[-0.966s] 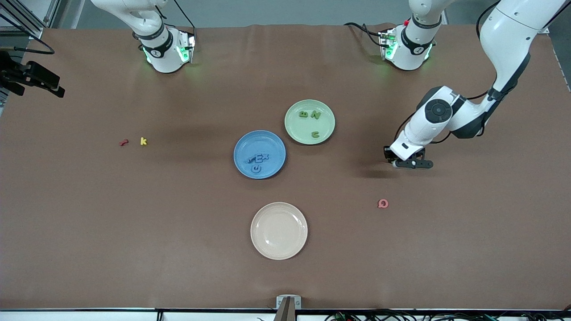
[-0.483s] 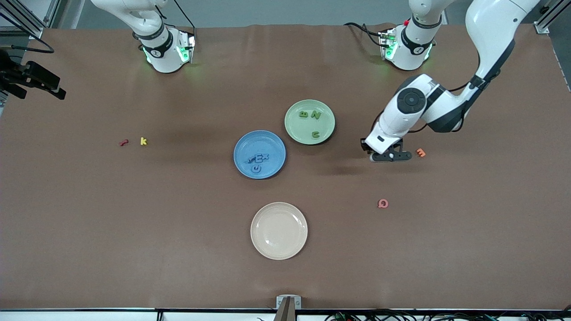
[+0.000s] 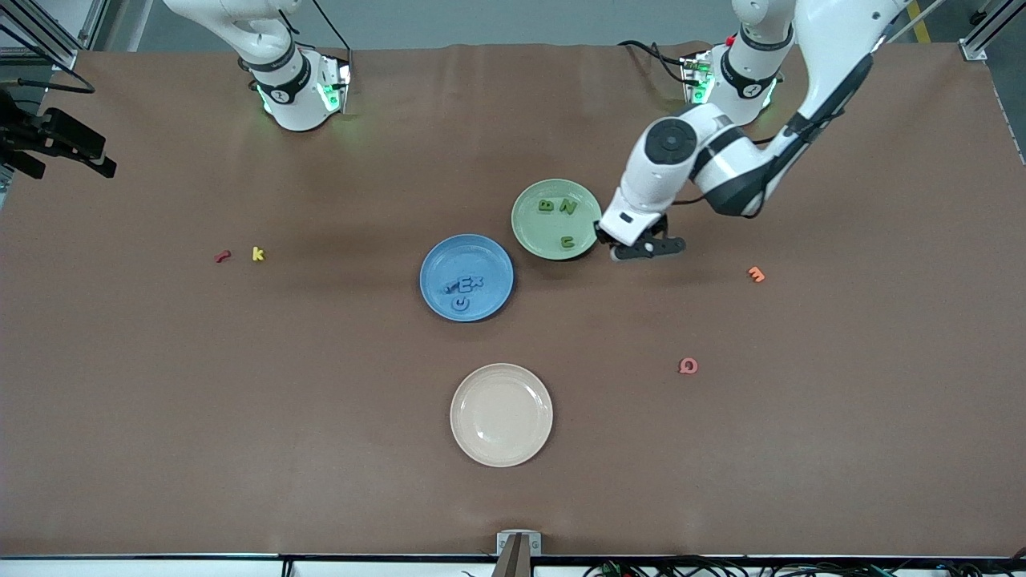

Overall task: Sort letters by color into matching plates
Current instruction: 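Carry green b to the green plate and release it with the left gripper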

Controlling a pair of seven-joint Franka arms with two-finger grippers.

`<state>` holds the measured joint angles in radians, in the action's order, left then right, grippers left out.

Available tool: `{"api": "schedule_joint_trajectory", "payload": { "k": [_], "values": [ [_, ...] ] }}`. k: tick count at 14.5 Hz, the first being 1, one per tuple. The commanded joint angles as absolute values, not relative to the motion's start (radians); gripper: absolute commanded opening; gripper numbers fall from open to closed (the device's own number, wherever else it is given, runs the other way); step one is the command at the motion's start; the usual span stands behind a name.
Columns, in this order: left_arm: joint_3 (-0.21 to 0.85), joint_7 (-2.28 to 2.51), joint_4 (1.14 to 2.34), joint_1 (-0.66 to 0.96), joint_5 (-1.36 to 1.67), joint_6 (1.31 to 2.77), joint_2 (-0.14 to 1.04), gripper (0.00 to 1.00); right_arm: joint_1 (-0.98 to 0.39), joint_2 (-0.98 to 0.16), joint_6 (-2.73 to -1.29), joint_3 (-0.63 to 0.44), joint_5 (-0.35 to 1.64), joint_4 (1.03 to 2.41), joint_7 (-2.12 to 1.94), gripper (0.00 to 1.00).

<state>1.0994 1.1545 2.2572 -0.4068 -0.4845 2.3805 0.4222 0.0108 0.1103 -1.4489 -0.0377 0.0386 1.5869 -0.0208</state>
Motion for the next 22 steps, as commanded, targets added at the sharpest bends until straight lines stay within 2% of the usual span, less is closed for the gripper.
{"api": "schedule_joint_trajectory", "payload": {
  "k": [1, 8, 14, 15, 16, 17, 18, 22],
  "values": [
    [1.095, 1.201, 2.22, -0.348, -0.468, 2.361, 0.463, 0.25, 0.021, 0.137, -1.454, -0.035, 0.032, 1.608, -0.037, 1.0],
    [0.901, 1.261, 2.171, -0.082, -0.468, 2.362, 0.502, 0.25, 0.018, 0.138, -1.454, -0.023, 0.006, 1.609, -0.025, 1.0],
    [0.85, 1.262, 2.171, -0.023, -0.474, 2.37, 0.534, 0.29, 0.018, 0.138, -1.453, -0.025, 0.014, 1.614, -0.025, 1.0],
    [0.85, 1.262, 2.171, -0.025, -0.476, 2.37, 0.534, 0.41, 0.017, 0.138, -1.451, -0.025, 0.014, 1.615, -0.025, 1.0],
    [0.85, 1.262, 2.169, -0.026, -0.479, 2.37, 0.528, 0.63, 0.017, 0.138, -1.453, -0.025, 0.014, 1.617, -0.025, 1.0],
    [0.85, 1.259, 2.161, -0.031, -0.48, 2.364, 0.523, 0.96, 0.018, 0.138, -1.454, -0.025, 0.014, 1.615, -0.025, 1.0],
    [0.85, 1.259, 2.152, -0.04, -0.482, 2.356, 0.515, 1.0, 0.02, 0.138, -1.453, -0.025, 0.017, 1.615, -0.023, 1.0],
    [0.85, 1.253, 2.1, -0.063, -0.483, 2.323, 0.503, 1.0, 0.018, 0.138, -1.451, -0.026, 0.018, 1.615, -0.023, 1.0]
  ]
}}
